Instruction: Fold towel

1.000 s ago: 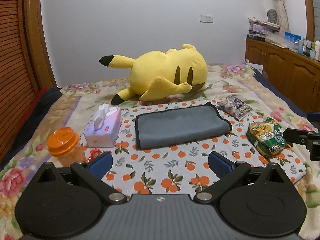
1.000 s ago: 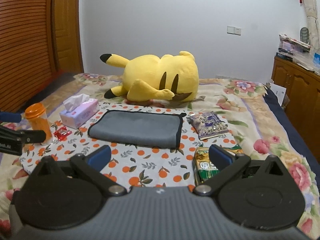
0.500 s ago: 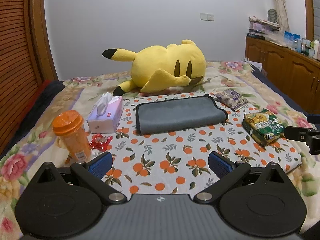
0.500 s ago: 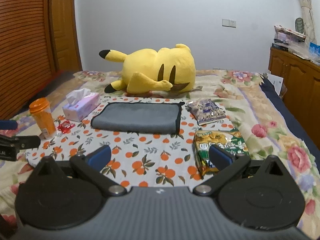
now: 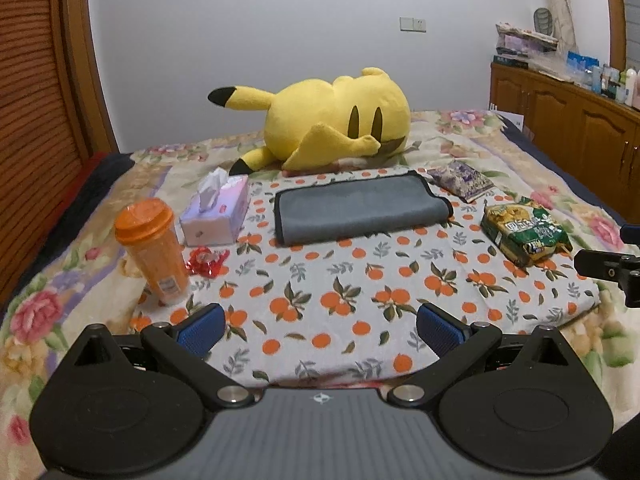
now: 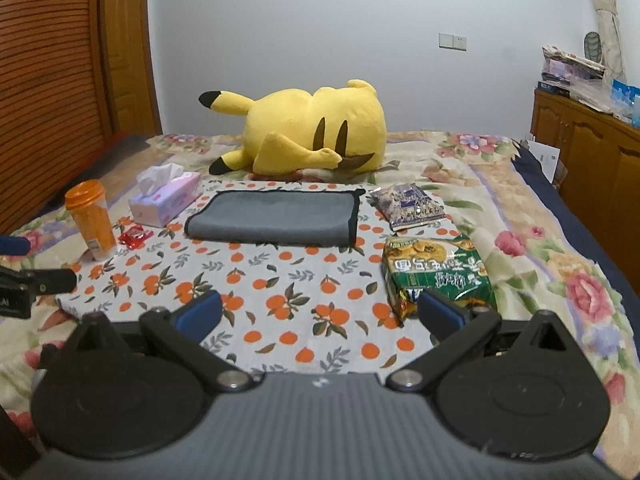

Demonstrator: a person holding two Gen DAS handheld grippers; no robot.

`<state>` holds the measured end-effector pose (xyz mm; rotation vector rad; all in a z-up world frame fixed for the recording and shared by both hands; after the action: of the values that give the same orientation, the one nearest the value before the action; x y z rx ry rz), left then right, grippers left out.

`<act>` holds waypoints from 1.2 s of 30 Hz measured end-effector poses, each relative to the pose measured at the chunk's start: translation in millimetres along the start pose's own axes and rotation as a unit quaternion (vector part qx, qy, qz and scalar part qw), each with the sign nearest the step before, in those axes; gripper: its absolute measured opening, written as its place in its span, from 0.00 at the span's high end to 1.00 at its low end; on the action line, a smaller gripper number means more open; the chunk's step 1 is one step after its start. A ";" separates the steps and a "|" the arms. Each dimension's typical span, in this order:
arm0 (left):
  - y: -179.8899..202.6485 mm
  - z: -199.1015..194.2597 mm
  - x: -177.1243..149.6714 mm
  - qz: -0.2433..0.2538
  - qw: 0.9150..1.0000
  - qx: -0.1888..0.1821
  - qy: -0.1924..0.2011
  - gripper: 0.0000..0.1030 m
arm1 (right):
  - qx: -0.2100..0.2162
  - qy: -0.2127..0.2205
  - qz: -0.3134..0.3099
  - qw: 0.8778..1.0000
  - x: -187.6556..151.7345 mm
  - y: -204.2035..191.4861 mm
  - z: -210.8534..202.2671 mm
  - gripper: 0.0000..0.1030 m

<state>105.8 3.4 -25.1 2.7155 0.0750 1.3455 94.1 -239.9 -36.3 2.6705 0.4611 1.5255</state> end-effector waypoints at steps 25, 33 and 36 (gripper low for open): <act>-7.4 13.0 -42.4 -0.020 1.000 0.011 -0.008 0.00 | -0.004 0.004 -0.009 1.000 -20.4 -20.0 3.8 0.00; -8.0 13.2 -44.8 -0.015 1.000 0.015 -0.006 0.00 | -0.011 -0.009 -0.019 1.000 -24.3 -23.6 9.7 0.00; -7.8 10.8 -44.1 -0.015 1.000 0.014 0.001 0.00 | -0.014 -0.008 -0.017 1.000 -24.5 -22.8 9.2 0.00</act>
<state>87.7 6.2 -67.4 2.7250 0.1358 1.3489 84.7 -223.6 -65.5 2.6384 0.4782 1.4890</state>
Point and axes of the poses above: each gripper's, at about its wrist camera, not at the fingertips, and z roughly the way its jaws point, y to its right, x to its top, the point moved 6 cm from there along z, roughly the way its jaws point, and after that the axes turned 15 degrees about -z, right-handed, at the moved point
